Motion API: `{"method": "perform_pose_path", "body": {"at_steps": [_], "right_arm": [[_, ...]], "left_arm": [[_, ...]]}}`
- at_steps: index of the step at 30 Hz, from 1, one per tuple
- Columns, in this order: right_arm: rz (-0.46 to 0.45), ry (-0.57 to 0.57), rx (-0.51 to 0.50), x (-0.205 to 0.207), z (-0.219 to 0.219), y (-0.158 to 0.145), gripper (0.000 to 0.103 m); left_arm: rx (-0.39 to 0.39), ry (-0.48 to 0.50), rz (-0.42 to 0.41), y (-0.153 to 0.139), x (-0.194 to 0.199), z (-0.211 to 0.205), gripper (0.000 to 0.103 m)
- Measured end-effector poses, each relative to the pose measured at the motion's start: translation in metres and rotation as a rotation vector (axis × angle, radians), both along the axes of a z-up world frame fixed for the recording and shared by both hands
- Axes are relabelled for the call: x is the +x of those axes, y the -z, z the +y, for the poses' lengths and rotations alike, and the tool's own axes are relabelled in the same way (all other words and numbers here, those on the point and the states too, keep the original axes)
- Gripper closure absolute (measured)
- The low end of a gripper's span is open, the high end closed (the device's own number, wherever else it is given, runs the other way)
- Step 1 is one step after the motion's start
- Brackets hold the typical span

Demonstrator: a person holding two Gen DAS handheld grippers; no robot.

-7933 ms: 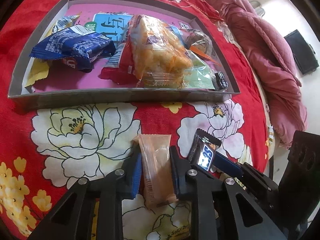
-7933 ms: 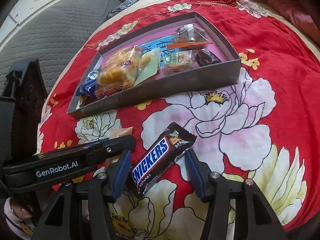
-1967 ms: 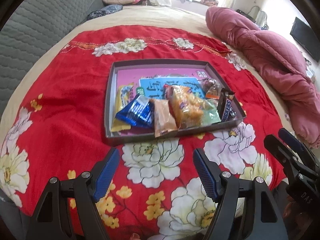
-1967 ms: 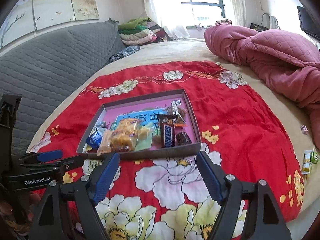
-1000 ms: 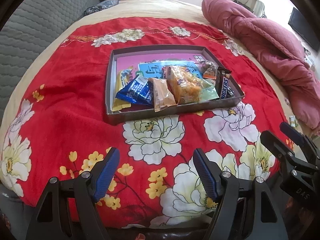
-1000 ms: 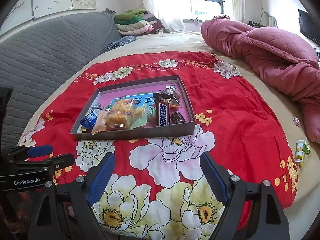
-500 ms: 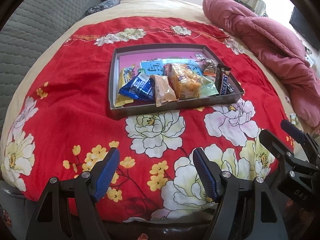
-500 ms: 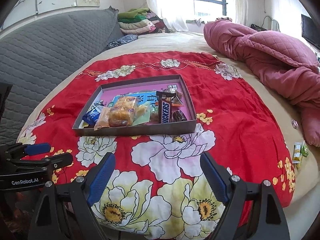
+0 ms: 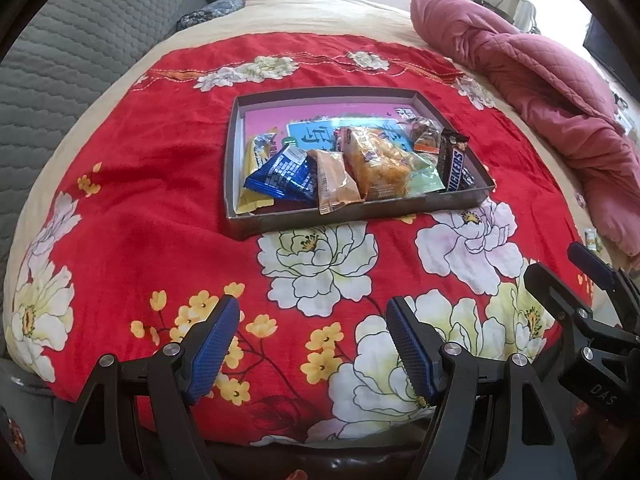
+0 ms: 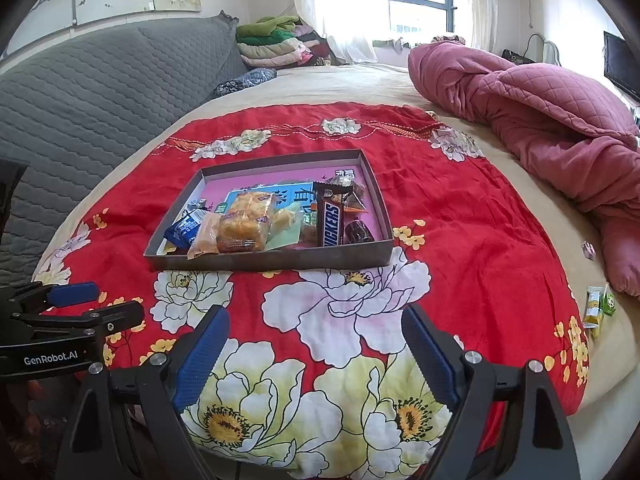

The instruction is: Organize snacks

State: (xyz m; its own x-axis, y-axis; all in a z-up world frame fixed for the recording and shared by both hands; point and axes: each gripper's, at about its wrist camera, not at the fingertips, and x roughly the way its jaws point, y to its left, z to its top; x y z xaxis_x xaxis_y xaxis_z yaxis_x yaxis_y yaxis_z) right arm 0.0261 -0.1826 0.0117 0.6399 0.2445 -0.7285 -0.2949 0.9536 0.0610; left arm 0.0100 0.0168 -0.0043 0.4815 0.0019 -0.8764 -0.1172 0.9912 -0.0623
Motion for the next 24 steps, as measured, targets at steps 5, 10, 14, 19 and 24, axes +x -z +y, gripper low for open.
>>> {"method": "perform_pose_path", "body": {"at_steps": [5,10,14,19,24], "right_arm": [[0.005,0.001,0.0,0.0007,-0.001,0.0013,0.016],[0.005,0.0,-0.002,0.0008,-0.0011,0.0023,0.016],[0.006,0.0,-0.003,0.0006,-0.0008,0.0022,0.016],[0.007,0.002,-0.003,0.0007,-0.0001,0.0025,0.016],[0.007,0.003,-0.006,0.0007,-0.0012,0.003,0.016]], "left_arm": [[0.0,0.001,0.002,0.0006,-0.0001,-0.0005,0.026],[0.005,-0.004,-0.006,-0.0002,0.0,0.0002,0.026],[0.001,0.0,0.0,0.0007,0.0005,-0.0007,0.026],[0.0,-0.001,0.008,0.0035,0.0013,-0.0003,0.026],[-0.005,0.003,0.01,0.0044,0.0013,-0.0009,0.026]]}}
